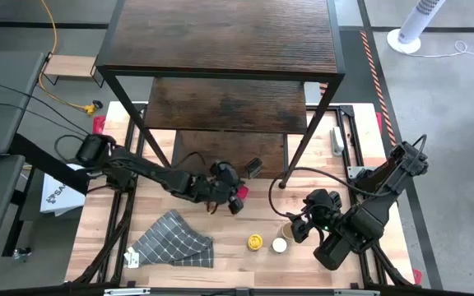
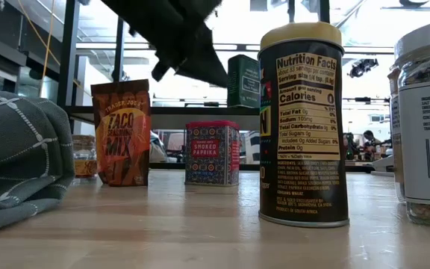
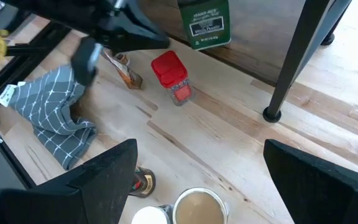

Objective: Shelf spices
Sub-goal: Put the black seasoning can on the shelf

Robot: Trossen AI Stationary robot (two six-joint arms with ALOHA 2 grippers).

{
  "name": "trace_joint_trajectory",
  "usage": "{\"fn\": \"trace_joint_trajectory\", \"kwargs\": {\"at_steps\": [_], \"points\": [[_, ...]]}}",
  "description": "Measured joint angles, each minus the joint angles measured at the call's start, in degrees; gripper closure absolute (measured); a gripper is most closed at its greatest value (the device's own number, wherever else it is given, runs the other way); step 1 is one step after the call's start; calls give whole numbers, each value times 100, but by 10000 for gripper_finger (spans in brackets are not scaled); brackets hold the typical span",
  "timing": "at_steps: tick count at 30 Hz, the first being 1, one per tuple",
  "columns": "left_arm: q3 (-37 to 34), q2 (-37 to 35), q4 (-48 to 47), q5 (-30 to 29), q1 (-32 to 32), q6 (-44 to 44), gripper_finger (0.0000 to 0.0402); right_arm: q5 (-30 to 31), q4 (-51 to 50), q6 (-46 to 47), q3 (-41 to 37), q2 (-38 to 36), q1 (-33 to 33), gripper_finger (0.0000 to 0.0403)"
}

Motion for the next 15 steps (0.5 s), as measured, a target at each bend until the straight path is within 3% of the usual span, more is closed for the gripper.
{"fn": "trace_joint_trajectory", "kwargs": {"at_steps": [11,15], "points": [[200,167,241,-293,424,-44,401,-187,0,-22,0,0,4,57],[200,223,892,423,493,-28,401,-186,-3,-73,0,0,4,57]]}}
